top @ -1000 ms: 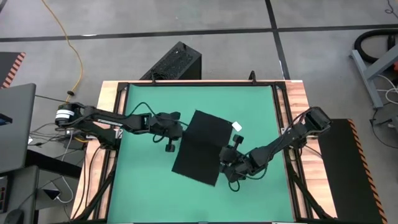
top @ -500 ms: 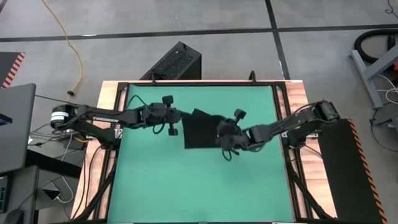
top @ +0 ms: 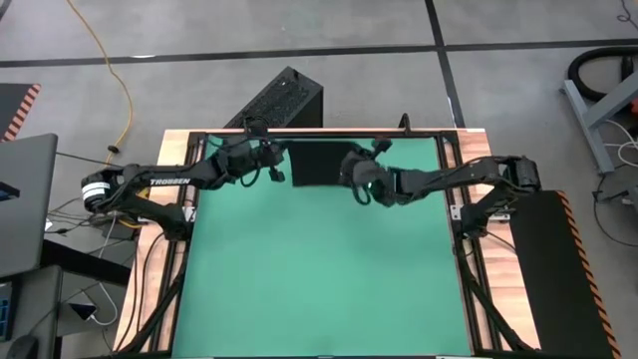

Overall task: Roll towel
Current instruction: Fold the black towel

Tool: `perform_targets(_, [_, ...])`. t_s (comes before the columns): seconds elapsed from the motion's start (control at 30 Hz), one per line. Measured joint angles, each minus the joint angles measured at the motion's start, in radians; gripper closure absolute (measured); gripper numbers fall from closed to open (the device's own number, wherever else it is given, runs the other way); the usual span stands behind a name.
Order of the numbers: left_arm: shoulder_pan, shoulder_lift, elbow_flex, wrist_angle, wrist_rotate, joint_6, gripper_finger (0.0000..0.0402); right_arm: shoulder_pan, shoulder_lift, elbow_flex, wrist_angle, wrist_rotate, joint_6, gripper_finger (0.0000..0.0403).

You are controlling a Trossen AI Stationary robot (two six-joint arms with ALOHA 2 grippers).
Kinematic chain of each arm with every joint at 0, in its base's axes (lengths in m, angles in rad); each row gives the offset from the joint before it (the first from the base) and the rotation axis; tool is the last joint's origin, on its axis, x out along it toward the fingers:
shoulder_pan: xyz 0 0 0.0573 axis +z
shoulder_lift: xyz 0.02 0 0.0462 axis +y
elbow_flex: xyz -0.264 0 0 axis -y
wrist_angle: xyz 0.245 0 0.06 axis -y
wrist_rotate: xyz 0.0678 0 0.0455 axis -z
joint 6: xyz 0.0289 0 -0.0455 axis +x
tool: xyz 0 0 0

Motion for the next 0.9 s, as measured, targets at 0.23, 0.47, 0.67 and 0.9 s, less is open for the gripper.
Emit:
perform_targets(0.23, [0.052,0.0,0.0,0.071,-0.002,0.166,0.0401,-0.077,-0.001,0.0,0.241,-0.092,-0.196,0.0397])
perform_targets(0.47, [0.048,0.0,0.0,0.012,0.031,0.134,0.0401,-0.051,0.078,-0.063,0.214,-0.097,-0.117,0.0397])
perform_targets(0.67, [-0.033,0.0,0.0,-0.242,0.088,-0.003,0.0401,0.071,0.188,-0.116,0.214,0.004,-0.053,0.0397])
perform_targets(0.9, [-0.191,0.0,0.0,-0.493,0.127,-0.227,0.0401,0.239,0.225,-0.12,0.176,0.052,0.049,0.0397])
